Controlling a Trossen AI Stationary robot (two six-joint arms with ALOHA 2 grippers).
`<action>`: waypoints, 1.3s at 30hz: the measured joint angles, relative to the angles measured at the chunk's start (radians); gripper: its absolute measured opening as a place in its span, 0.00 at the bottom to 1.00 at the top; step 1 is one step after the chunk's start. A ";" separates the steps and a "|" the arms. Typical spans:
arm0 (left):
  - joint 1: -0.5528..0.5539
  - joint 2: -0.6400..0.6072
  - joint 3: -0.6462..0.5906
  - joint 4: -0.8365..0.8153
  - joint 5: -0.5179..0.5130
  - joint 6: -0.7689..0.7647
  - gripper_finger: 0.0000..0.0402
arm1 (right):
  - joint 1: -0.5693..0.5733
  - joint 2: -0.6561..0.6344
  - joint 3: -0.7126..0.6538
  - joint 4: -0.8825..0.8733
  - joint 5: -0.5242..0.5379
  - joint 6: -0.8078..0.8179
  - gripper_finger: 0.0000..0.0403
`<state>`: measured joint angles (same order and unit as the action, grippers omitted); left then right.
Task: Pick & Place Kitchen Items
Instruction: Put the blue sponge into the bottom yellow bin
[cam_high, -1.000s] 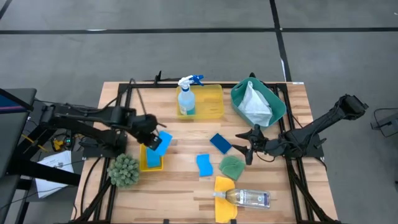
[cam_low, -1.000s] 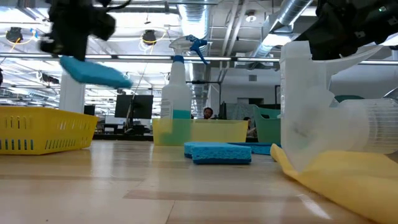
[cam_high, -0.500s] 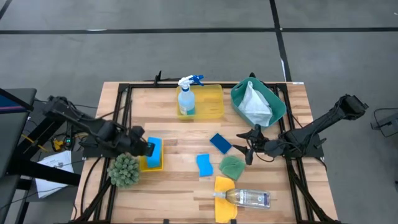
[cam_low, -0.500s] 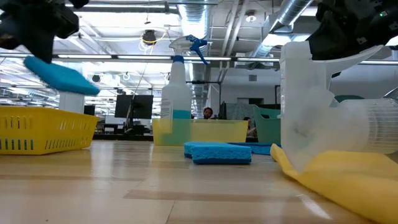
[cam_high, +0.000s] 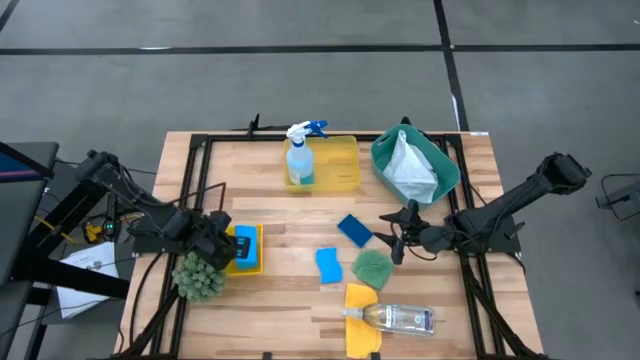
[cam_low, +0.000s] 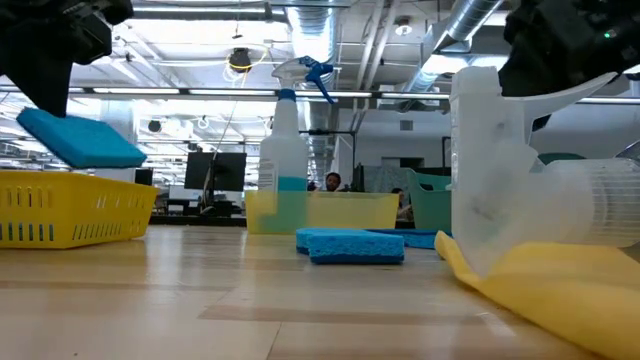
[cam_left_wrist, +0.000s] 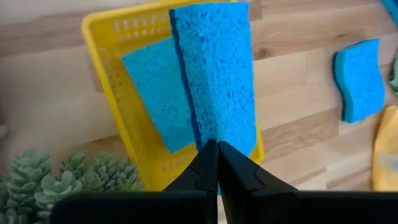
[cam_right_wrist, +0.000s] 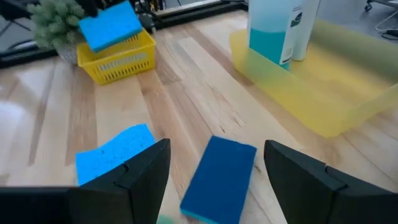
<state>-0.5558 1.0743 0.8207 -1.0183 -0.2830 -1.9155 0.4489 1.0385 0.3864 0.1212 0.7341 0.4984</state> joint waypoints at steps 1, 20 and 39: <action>-0.002 0.005 0.000 -0.002 0.000 -0.003 0.00 | -0.006 0.007 0.001 0.008 0.000 0.000 0.62; -0.029 0.072 -0.123 0.170 0.000 -0.087 0.00 | -0.053 0.100 0.001 0.065 -0.031 -0.001 0.62; -0.035 0.026 -0.149 0.162 0.006 -0.080 0.00 | -0.052 0.099 0.001 0.096 -0.031 -0.027 0.62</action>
<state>-0.5903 1.1000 0.6716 -0.8562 -0.2770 -1.9953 0.3969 1.1371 0.3874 0.2173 0.7033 0.4713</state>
